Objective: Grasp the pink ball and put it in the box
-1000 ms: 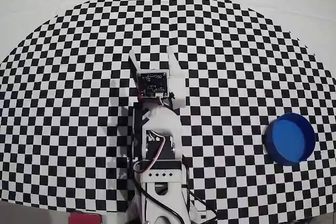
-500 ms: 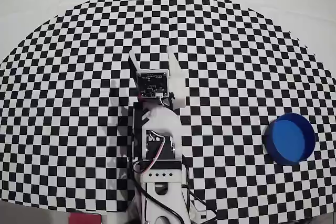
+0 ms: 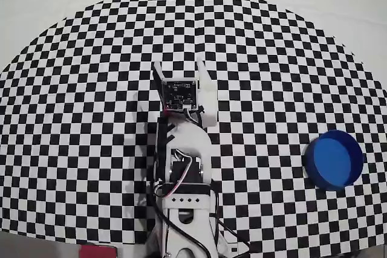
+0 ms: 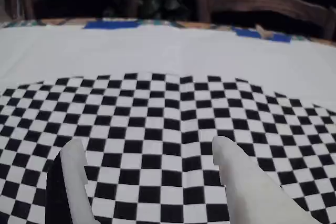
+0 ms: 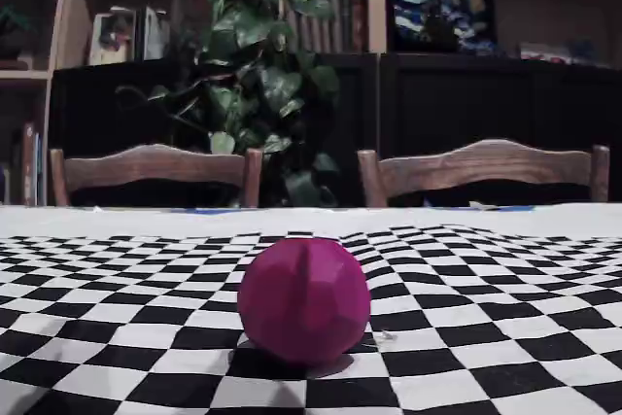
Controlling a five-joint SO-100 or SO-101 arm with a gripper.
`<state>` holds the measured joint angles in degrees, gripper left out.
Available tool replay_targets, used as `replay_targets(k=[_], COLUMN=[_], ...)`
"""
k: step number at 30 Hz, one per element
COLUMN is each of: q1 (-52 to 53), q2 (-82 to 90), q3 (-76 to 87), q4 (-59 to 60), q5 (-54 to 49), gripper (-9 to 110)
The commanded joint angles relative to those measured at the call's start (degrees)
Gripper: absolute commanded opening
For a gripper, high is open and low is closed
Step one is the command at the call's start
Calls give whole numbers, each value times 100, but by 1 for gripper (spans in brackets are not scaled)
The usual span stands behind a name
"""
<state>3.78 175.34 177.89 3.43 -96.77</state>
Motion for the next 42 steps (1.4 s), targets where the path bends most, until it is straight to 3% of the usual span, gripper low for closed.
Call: replay_targets(k=[1,42], q1=[26,202], q2=[-97,-1547], q3=[44,44], q4=[53,62], q5=[0,246], gripper=[28,28])
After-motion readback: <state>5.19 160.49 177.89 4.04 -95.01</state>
